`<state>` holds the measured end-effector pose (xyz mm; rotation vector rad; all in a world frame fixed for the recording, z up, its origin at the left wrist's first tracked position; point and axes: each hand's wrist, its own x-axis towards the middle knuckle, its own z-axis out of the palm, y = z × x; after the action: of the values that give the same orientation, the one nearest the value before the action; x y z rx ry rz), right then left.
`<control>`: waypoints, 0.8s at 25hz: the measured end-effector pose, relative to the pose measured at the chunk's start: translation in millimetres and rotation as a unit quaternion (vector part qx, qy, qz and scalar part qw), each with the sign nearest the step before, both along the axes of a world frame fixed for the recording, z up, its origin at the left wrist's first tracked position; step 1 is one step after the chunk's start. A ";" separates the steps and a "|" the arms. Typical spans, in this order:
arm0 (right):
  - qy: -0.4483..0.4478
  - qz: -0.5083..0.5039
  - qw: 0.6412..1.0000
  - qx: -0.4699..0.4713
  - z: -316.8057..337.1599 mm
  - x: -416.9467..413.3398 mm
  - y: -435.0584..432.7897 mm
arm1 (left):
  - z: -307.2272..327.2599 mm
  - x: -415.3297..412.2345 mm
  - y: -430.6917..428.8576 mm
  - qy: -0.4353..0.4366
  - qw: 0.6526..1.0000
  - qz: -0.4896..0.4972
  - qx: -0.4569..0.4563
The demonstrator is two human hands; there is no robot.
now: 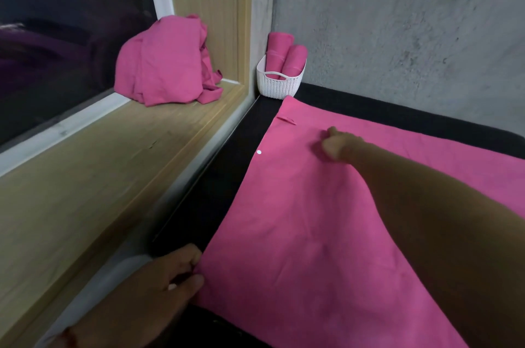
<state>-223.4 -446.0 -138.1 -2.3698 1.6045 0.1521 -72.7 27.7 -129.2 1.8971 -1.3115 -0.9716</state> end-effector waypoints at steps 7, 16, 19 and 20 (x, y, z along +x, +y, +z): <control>-0.018 0.005 1.000 -0.003 5.3 0.5 2.4 | -5.0 10.4 8.5 0.146 0.988 0.042 0.005; -0.021 0.028 0.999 -0.011 -5.6 -4.6 -2.0 | -18.4 7.9 0.8 0.002 0.989 0.137 0.046; 0.013 0.058 0.998 -0.025 -10.5 -8.4 7.0 | -25.8 6.9 -14.3 -0.073 0.980 0.186 0.020; 0.014 0.071 0.997 -0.041 -12.8 -10.8 12.4 | -25.1 2.9 -20.7 -0.096 0.975 0.199 0.003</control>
<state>-234.2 -433.6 -150.9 -2.5548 1.4821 0.1524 -69.8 6.9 -154.3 2.1908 -0.9693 -0.6001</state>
